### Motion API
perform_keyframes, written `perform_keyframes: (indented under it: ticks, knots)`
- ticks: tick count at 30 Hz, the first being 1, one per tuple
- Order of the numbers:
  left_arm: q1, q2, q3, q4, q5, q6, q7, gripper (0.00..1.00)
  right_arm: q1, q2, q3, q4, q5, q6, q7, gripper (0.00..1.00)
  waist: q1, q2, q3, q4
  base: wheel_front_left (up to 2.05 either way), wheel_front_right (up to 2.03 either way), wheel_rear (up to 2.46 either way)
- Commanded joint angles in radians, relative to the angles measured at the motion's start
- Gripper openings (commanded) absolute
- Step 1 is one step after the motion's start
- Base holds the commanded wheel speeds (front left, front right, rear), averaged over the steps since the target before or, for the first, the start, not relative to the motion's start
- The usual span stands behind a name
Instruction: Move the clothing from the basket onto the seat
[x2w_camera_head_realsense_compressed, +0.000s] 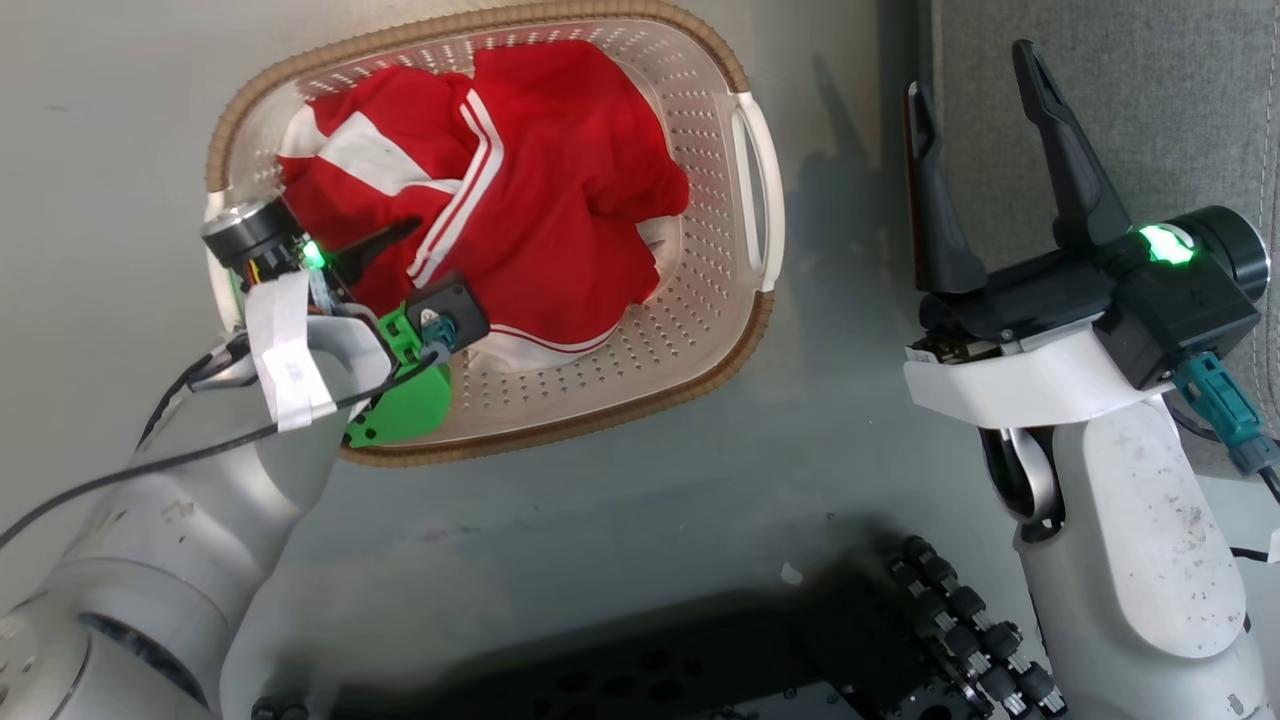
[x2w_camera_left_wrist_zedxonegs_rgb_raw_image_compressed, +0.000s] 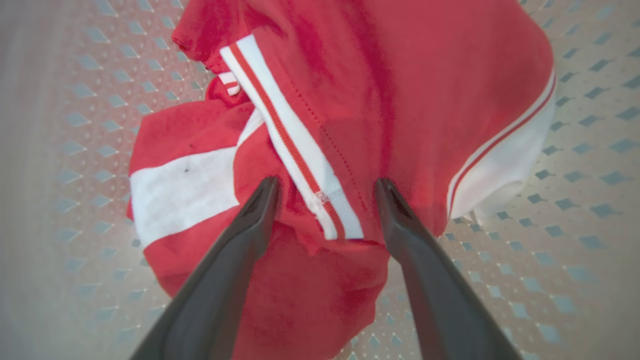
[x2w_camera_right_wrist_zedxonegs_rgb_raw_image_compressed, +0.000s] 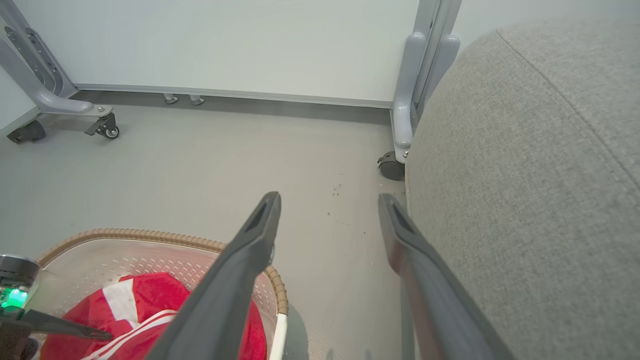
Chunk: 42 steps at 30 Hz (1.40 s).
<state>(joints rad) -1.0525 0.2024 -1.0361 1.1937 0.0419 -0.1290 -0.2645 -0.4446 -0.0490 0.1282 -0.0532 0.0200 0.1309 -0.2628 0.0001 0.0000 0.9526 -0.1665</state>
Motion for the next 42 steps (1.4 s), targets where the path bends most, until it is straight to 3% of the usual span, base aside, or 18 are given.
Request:
perform_keyframes:
  ticks: [1, 7, 8, 9, 10, 11, 18, 25, 35, 42]
  knots:
    - [-0.032, -0.009, -0.010, 0.009, -0.017, -0.002, 0.000, 1.00, -0.014, -0.002, 0.002, -0.003, 0.009, 0.000, -0.003, 1.00, -0.0001, 0.0000, 0.016, -0.012, 0.00, 0.00, 0.00]
    - [-0.040, -0.026, -0.077, 0.023, -0.083, -0.002, 0.000, 1.00, -0.009, -0.002, 0.007, -0.002, 0.014, 0.000, -0.003, 1.00, -0.0001, 0.0000, 0.026, -0.016, 0.00, 0.00, 0.00]
    - [-0.039, -0.027, -0.091, 0.016, -0.087, -0.002, 0.000, 0.96, -0.010, -0.002, 0.007, -0.001, 0.015, 0.000, -0.003, 1.00, -0.0001, 0.0000, 0.026, -0.016, 0.00, 0.00, 0.00]
    - [-0.039, -0.025, -0.107, 0.003, -0.099, -0.002, 0.000, 0.46, -0.011, -0.002, 0.006, 0.001, 0.015, 0.000, -0.003, 1.00, -0.0001, 0.0000, 0.026, -0.016, 0.00, 0.00, 0.00]
    - [-0.042, -0.019, -0.122, -0.014, -0.106, -0.002, 0.000, 0.19, -0.012, -0.002, 0.005, 0.002, 0.015, 0.000, -0.003, 1.00, -0.0001, 0.0000, 0.025, -0.016, 0.00, 0.00, 0.00]
    - [-0.044, -0.012, -0.142, -0.036, -0.116, -0.002, 0.000, 0.00, -0.014, -0.002, 0.004, 0.003, 0.018, 0.000, -0.003, 1.00, -0.0001, 0.0000, 0.024, -0.016, 0.00, 0.00, 0.00]
    - [-0.023, 0.014, -0.215, -0.140, -0.221, -0.002, 0.000, 0.00, -0.006, -0.002, -0.004, 0.014, 0.007, 0.000, -0.003, 1.00, -0.0001, 0.0000, -0.016, 0.003, 0.00, 0.00, 0.00]
    - [0.014, 0.024, -0.199, -0.253, -0.321, -0.002, 0.000, 0.00, 0.015, -0.003, -0.023, 0.032, -0.020, 0.000, -0.003, 1.00, -0.0001, 0.0000, -0.107, 0.039, 0.00, 0.00, 0.00]
    - [0.208, 0.043, -0.064, -0.510, -0.301, 0.080, 0.000, 0.00, 0.096, -0.003, -0.028, 0.087, -0.042, 0.000, -0.003, 1.00, -0.0001, 0.0000, -0.366, 0.101, 0.00, 0.00, 0.00]
    - [0.438, 0.035, 0.142, -0.736, -0.311, 0.143, 0.000, 0.00, 0.191, -0.003, -0.021, 0.134, -0.051, 0.000, -0.003, 1.00, -0.0001, 0.0000, -0.588, 0.130, 0.00, 0.00, 0.00]
